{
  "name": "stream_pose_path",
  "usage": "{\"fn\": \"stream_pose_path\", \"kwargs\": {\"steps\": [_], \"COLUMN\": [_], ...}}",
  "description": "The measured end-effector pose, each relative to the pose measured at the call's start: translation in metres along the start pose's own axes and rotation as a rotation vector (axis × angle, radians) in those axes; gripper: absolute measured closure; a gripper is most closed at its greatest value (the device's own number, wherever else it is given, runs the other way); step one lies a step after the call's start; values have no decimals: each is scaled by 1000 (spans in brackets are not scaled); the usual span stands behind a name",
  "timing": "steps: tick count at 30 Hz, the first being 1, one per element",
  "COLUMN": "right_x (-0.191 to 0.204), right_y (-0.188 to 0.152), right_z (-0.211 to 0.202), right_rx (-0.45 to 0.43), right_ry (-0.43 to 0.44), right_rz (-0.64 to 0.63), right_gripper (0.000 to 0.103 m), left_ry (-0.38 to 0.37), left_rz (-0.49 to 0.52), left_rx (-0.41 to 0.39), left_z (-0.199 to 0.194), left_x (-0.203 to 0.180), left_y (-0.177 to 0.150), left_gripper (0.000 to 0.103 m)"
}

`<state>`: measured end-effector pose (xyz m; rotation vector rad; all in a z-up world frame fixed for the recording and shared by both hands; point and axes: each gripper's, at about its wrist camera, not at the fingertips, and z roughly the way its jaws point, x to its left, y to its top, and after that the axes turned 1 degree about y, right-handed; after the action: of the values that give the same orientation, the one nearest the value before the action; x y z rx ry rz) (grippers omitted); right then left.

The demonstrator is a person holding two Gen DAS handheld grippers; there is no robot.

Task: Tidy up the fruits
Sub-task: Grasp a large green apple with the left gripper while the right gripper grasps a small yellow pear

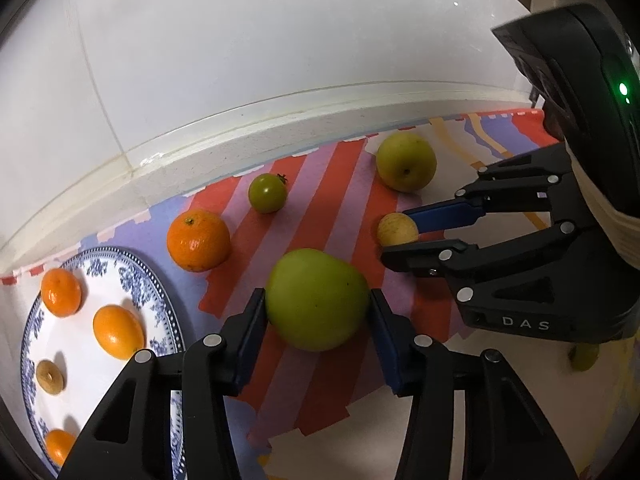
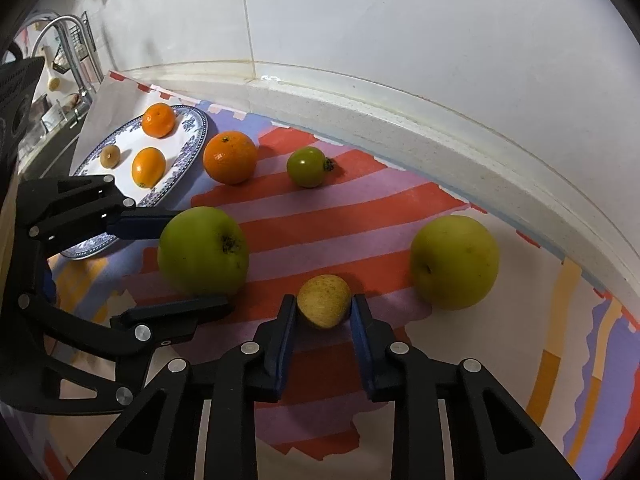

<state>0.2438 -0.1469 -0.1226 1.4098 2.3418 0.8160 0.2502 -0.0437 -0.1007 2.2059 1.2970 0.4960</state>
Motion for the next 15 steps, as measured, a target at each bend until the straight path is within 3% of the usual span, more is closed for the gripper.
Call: {"fn": "stream_pose_path", "kwargs": {"steps": [15], "right_x": [17], "right_y": [-4], "right_z": [-51], "right_rx": [-97], "right_ry": [-18], "right_rz": [28], "right_gripper": [75], "left_ry": [35], "left_rz": [-138], "left_rx": [-99], "left_z": [-67], "left_x": [10], "left_y": [-16], "left_gripper": [54]}}
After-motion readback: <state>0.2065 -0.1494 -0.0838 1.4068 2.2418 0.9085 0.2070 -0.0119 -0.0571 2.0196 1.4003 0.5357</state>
